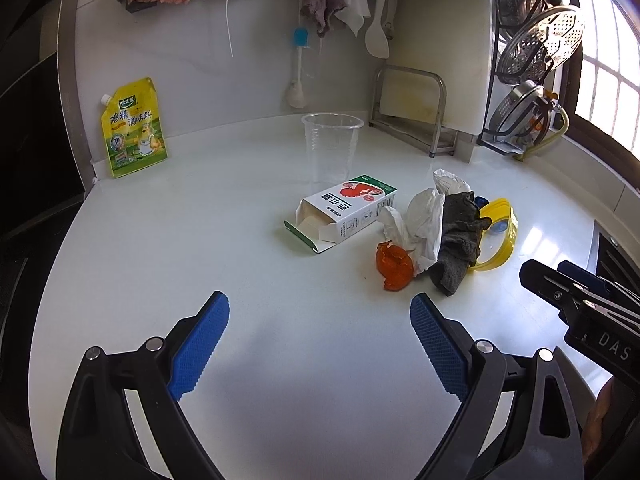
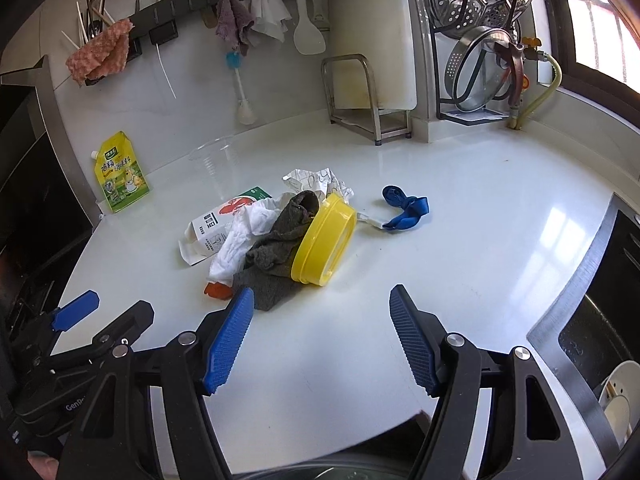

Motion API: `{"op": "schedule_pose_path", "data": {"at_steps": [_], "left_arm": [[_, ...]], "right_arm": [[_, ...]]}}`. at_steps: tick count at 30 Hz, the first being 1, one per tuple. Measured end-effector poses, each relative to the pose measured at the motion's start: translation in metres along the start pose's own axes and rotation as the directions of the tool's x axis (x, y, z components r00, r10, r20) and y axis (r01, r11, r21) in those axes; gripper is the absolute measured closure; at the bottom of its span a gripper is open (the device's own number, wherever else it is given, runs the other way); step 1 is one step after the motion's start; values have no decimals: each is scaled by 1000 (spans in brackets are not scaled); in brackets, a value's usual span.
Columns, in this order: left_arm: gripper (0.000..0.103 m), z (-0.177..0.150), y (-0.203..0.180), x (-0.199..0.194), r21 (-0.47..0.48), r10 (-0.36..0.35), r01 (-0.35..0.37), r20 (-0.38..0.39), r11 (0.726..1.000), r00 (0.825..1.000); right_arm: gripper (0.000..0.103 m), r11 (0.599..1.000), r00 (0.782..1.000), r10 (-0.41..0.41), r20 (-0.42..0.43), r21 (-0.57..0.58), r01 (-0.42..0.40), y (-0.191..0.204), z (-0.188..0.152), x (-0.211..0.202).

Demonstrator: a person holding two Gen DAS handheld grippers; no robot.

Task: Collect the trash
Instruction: 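Move both tools back toward the trash pile on the counter, then grasp the yellow lid with the right gripper while the left gripper grasps the orange peel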

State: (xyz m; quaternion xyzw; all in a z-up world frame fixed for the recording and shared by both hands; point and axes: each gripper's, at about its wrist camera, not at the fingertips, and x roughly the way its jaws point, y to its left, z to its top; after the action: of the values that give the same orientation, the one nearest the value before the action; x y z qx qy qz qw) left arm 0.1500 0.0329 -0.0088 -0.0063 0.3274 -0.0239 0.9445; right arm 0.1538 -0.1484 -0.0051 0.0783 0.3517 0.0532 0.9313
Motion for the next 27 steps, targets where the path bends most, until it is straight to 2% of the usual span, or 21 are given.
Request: {"op": "schedule_pose_path", "data": {"at_steps": [7,13,15,17,20,27], "left_arm": [[13,8,-1,14,-9,-32,32,-12,999,999],[13,11,-5,19,-1,-33,33,-11,999,999],[13,12,-6,21,0,-32,32,-18,999,999],[13,13,-6,22,-2,-30,30,-25,1000,999],[12,14,-6,25,-6,-23,23,-35,1000,999],[12,16,-11,34,-11,-34,33,-79,999,996]], "right_arm": [[35,998,1000,7,-21,65,-6,-10,14,32],[36,996,999,2,-36,85,1,-15,20,50],[44,996,999,14,-41,87,-11,-16,22,54],[57,997,999,21,-47,73,-17,-14,22,56],[82,999,999,15,-47,51,-13,-14,20,53],[85,997,1000,7,-24,82,-5,-35,14,38]]}}
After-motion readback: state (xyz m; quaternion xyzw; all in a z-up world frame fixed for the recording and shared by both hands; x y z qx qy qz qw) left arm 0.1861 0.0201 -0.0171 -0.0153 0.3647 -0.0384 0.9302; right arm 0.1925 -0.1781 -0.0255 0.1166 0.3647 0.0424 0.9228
